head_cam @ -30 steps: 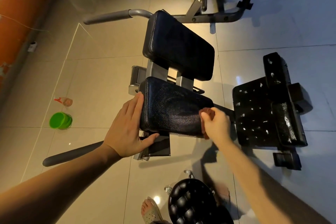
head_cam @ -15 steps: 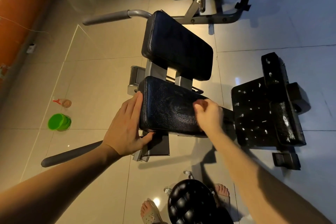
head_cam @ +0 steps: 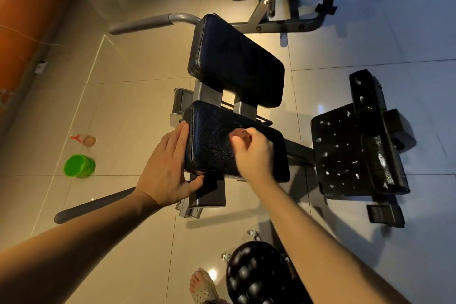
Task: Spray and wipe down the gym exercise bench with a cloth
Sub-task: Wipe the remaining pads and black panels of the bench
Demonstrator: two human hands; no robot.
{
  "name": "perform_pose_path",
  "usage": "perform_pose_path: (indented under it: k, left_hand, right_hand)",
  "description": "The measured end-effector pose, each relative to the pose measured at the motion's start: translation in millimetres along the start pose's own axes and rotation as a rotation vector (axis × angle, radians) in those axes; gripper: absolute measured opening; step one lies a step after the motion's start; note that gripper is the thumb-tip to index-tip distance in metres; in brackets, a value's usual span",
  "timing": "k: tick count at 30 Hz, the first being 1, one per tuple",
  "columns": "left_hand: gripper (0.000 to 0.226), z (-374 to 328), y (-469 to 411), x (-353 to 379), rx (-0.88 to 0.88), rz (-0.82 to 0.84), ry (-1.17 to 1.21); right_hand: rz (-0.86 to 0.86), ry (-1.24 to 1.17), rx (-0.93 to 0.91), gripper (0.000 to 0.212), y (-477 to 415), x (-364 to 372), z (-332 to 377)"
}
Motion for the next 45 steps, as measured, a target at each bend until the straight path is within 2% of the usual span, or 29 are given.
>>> perform_pose_path:
  k: [3,7,9,11,13,15,16,20,22,24,27,29,31,33,35,36,38,40,42,43,45]
  left_hand:
    - [0.117,0,2,-1,0.002,-0.003,-0.006]
    - [0.118,-1,3,-2,-0.005,-0.016,-0.052]
    - [0.117,-2,4,-2,-0.018,-0.024,-0.075]
    - [0.117,-2,5,-2,-0.025,-0.032,-0.098]
    - [0.117,-4,5,-3,-0.025,-0.037,-0.117]
    - [0.117,-4,5,-3,-0.029,-0.043,-0.123]
    - [0.116,-4,6,-3,-0.037,-0.044,-0.127]
    - [0.115,-6,7,0,-0.076,-0.064,-0.128]
    - [0.115,-7,7,0,-0.072,-0.069,-0.138]
    - [0.115,-7,7,-1,-0.077,-0.07,-0.153]
    - [0.114,-8,7,-1,-0.098,-0.066,-0.178]
    - [0.113,-9,8,-1,-0.115,-0.066,-0.184]
    - [0.112,-9,9,0,-0.114,-0.063,-0.191]
    - [0.112,-9,9,0,-0.111,-0.068,-0.193]
    - [0.113,-8,9,1,-0.109,-0.067,-0.202]
    - [0.113,-7,9,1,-0.109,-0.066,-0.204]
    - [0.113,-6,9,2,-0.112,-0.063,-0.207]
    - [0.113,-7,9,3,-0.108,-0.061,-0.197]
    - [0.112,-6,9,2,-0.107,-0.065,-0.177]
    - [0.112,-5,9,2,-0.108,-0.064,-0.172]
    - [0.112,-5,8,2,-0.105,-0.065,-0.161]
  right_hand:
    - [0.051,-0.018,-0.08,0.012,27,2,-3]
    - [-0.015,0.158,0.233,0.015,10,-52,-91]
    - [-0.077,0.147,0.299,0.019,-11,-55,-92]
    - [-0.082,0.088,0.193,0.018,-20,-34,-51]
    - [0.0,-0.005,0.015,0.014,-4,-7,-11]
    - [0.078,-0.009,-0.088,0.01,28,1,-8]
    - [0.064,0.017,-0.088,0.01,38,-8,-24]
    - [-0.052,0.181,0.228,0.014,10,-61,-120]
    - [-0.086,0.155,0.277,0.016,-14,-63,-124]
    - [-0.096,0.145,0.197,0.018,-19,-48,-88]
    - [0.02,0.052,-0.026,0.016,13,-15,-29]
    - [0.067,0.043,-0.105,0.015,38,-10,-25]
    - [0.047,0.105,-0.024,0.01,39,-27,-59]
    - [-0.018,0.151,0.197,0.003,18,-54,-104]
    - [-0.104,0.129,0.329,0.011,-6,-66,-118]
    - [-0.14,0.104,0.335,0.015,-14,-60,-105]
    - [-0.127,0.029,0.22,0.016,-15,-30,-53]
    - [-0.005,-0.012,0.003,0.015,10,1,4]
    - [0.069,0.015,-0.132,0.012,38,8,12]
    - [0.039,0.032,-0.133,0.01,42,-2,-6]
    - [-0.05,0.11,0.04,0.012,32,-36,-63]
Point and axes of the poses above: each hand's wrist, its own y-axis away from the middle knuckle, its own x-axis out of the palm, z = x × y, the point moved 10 cm from there along -y, towards the middle knuckle, and after that the axes turned 6 degrees about z, right-handed, at the moved point
